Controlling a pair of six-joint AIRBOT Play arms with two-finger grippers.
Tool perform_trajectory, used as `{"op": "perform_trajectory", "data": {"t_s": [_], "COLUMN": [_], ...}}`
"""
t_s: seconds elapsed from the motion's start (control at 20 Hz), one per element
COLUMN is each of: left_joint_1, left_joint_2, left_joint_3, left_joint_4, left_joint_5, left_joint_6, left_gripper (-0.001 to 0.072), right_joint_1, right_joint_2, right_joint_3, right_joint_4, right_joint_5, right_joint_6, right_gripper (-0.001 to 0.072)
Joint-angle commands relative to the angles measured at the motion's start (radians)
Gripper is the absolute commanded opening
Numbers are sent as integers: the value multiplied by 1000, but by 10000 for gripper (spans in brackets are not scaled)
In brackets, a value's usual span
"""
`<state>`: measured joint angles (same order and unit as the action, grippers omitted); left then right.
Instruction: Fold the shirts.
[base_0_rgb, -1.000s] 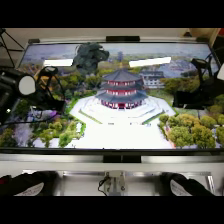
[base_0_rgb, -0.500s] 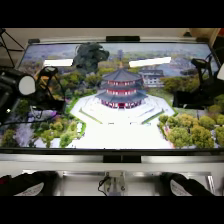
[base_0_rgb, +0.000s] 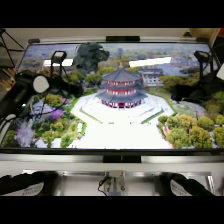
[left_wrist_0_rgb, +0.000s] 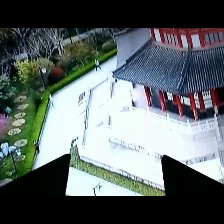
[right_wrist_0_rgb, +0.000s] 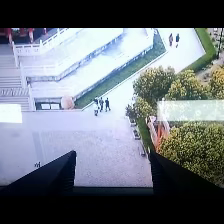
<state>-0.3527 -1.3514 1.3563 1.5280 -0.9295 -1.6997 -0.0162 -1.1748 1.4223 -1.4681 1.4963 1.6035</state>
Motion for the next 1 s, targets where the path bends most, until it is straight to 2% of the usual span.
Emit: {"op": "perform_trajectory", "data": {"t_s": [0.0,0.1,0.25,0.3,0.4,0.55,0.6,0.8,0.95], "left_joint_1": [67,124,189,201,218,230,232,223,214], "left_joint_2": [-227,-445,-753,-822,-872,-881,-887,-924,-946], "left_joint_3": [174,404,732,779,744,676,675,675,675], "left_joint_4": [-47,-73,-204,-265,-357,-377,-381,-500,-594], "left_joint_5": [184,174,129,140,241,376,417,632,731], "left_joint_6": [-105,-106,-120,-120,-120,-130,-160,-181,-184], "left_gripper": [672,672,672,672,671,672,672,671,634], "right_joint_1": [1,1,1,1,1,2,2,2,2], "right_joint_2": [-1,-1,-1,-1,-1,-1,-1,-1,0], "right_joint_3": [0,0,-2,-2,-2,-2,-2,-2,-2], "right_joint_4": [32,51,111,134,183,217,219,234,256], "right_joint_5": [-103,-151,-185,-184,-179,-165,-166,-165,-165], "right_joint_6": [8,8,8,9,8,8,8,8,8], "right_gripper": [593,593,593,593,593,593,593,593,593]}}
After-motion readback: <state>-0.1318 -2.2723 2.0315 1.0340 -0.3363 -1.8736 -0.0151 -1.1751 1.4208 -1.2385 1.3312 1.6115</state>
